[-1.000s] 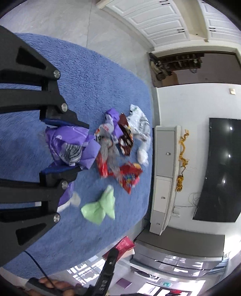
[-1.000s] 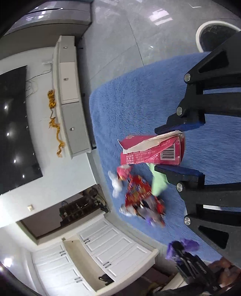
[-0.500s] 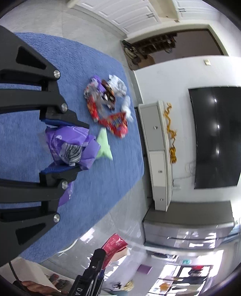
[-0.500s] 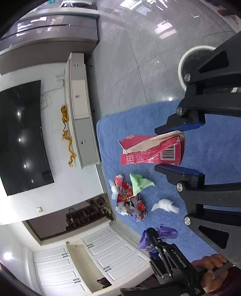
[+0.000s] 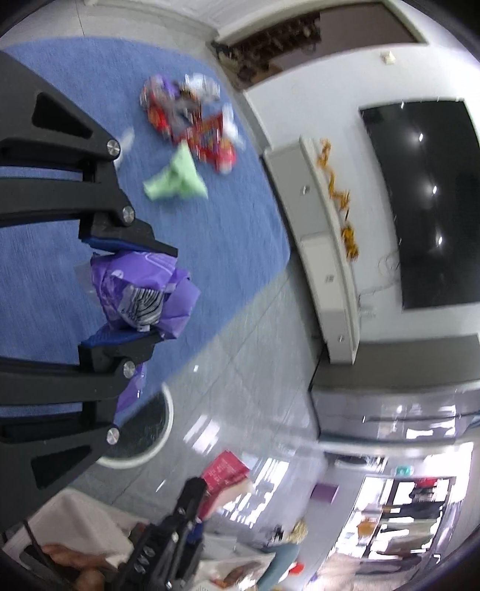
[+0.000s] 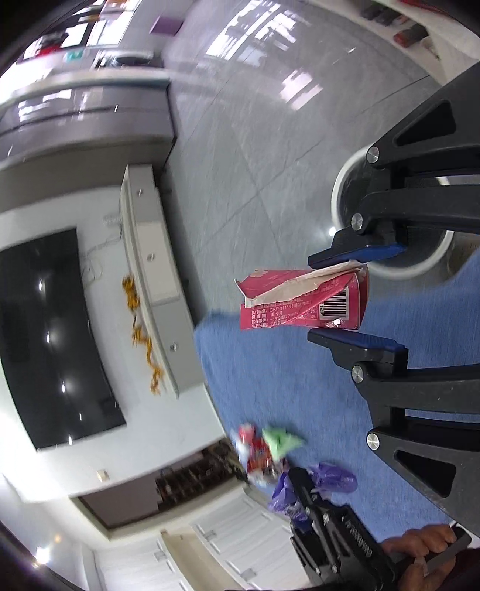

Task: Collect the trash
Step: 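Carry both items to the bin and open both tools to drop them, then move both open tools back toward the rug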

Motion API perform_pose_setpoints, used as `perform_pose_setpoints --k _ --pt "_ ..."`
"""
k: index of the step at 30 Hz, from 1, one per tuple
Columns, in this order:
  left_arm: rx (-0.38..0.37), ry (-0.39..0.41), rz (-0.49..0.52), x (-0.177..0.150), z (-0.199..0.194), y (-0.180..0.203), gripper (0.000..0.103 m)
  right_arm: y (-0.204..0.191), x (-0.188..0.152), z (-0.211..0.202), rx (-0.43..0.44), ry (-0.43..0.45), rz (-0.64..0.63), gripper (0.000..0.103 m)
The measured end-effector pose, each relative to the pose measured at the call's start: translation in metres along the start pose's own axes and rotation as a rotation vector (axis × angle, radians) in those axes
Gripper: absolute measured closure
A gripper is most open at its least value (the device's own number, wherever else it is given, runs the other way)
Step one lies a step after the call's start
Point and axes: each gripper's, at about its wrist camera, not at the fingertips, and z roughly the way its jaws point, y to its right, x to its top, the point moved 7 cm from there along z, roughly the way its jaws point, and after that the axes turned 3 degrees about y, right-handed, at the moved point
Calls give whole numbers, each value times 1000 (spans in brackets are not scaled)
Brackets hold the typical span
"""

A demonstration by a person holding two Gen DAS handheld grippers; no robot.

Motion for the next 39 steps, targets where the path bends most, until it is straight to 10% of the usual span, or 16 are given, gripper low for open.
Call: perform_pose_setpoints --k 15,20,39 --pt "-357 -304 6 -4 131 150 60 127 -76 72 -154 -246 193 70" --pt "-398 -338 -14 -7 145 160 37 146 -85 85 -170 -264 226 44" --pt "-229 -115 -116 2 53 31 37 63 -27 18 -117 -97 88 44"
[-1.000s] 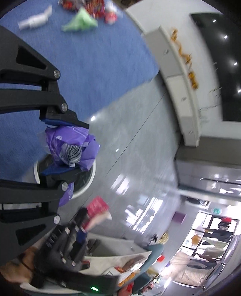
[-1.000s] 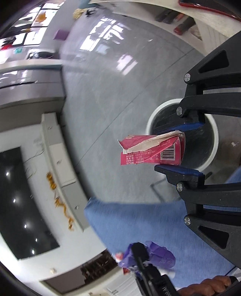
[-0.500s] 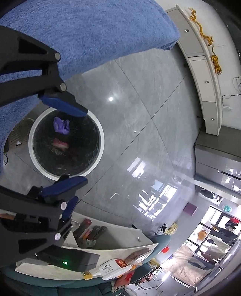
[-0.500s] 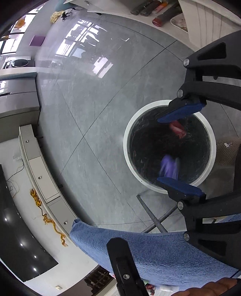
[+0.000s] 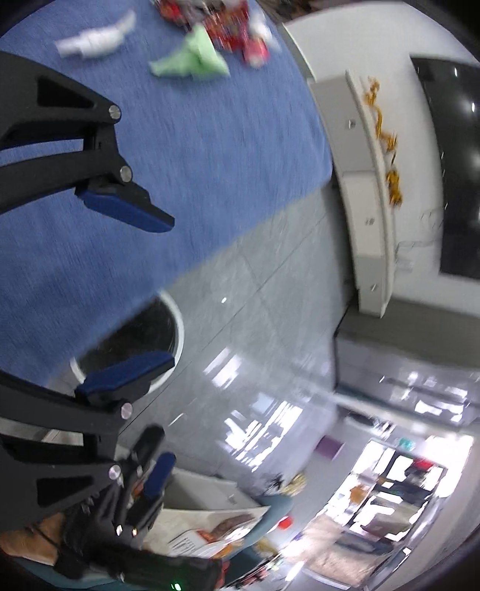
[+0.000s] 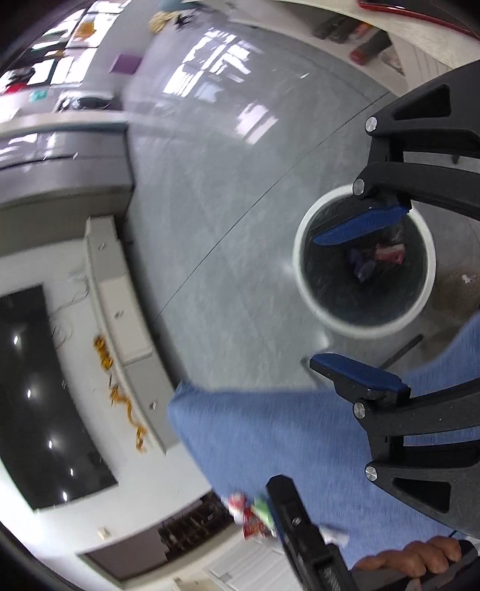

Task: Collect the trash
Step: 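Move both open tools back toward the rug, then grasp the white tissue with the left tool while the right tool grasps the green napkin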

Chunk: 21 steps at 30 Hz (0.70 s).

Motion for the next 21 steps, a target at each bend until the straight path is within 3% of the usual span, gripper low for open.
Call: perform_pose_setpoints --k 10,16,21 --pt "244 151 -178 -22 -112 -157 37 -125 18 -27 177 40 -180 44" --pt "462 249 -243 -25 -196 -263 37 -206 34 -27 285 51 -285 44" --pt "647 278 -266 -33 -254 -345 37 -261 40 -13 360 47 -340 44"
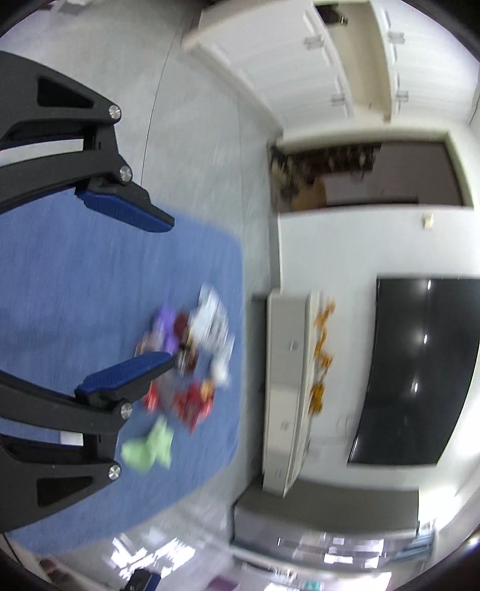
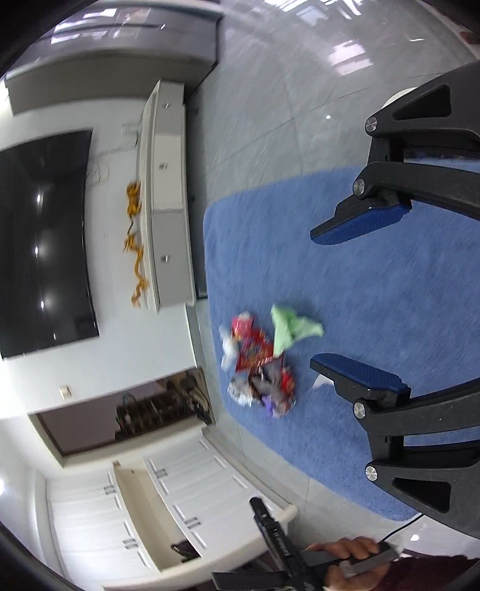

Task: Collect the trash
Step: 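Grasp the white tissue with the left tool while the right tool grasps the green napkin, then carry tissue and napkin over the bin and open both tools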

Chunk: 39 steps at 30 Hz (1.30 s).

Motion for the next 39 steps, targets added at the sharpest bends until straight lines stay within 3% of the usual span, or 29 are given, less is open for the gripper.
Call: perform_pose_setpoints --k 3,6,15,20,31,32,34,35,37,39 --pt "31 -11 -12 -3 9 -24 37 -13 7 21 28 -11 -18 44" --pt "-11 -47 -13 -16 27 -18 37 -23 10 50 47 -40 -31 44" --pt "-340 -167 43 -69 61 109 37 -22 8 122 79 -129 -21 44" --pt "-459 -238 104 -88 73 160 37 -13 9 155 118 -175 23 44" --pt "-505 -385 150 -131 101 203 38 -6 -11 205 166 -281 76 44" --pt "-505 -391 149 -133 103 204 42 -7 -12 207 173 -285 82 46" --pt "-494 -385 155 -134 103 206 48 -8 -15 210 191 -296 89 59" --pt "-497 -388 150 -134 104 206 57 -8 -16 210 203 -297 95 63" --pt "-511 -400 134 -135 103 206 69 -7 -17 206 209 -288 108 69" --pt "-520 -402 120 -135 101 204 74 -6 -16 198 221 -274 116 70"
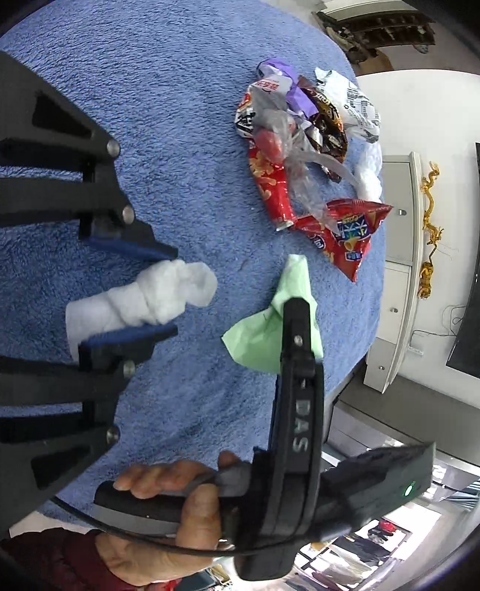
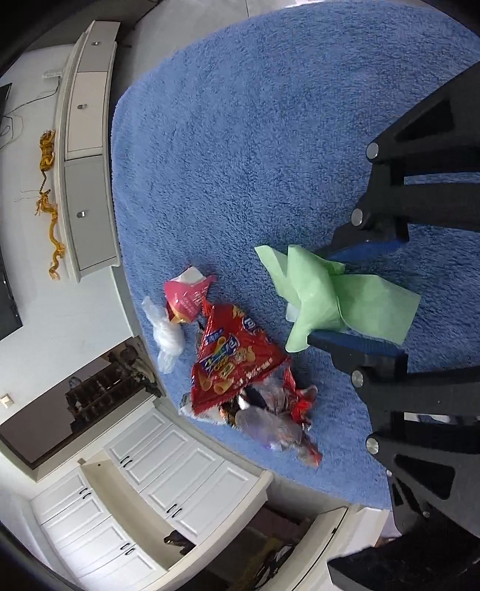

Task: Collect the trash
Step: 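Carry tissue and napkin over the bin and open both tools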

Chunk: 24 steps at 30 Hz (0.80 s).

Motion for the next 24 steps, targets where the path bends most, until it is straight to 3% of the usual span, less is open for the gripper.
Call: perform_pose_setpoints --k 11,18,24 --pt "9 79 8 -9 -47 8 80 -6 -16 -96 -33 132 -17 71" --pt "11 137 55 1 -85 44 80 2 -41 -165 -113 216 -11 71" --pt "-13 168 108 20 -93 87 80 30 -66 -227 -216 295 20 71"
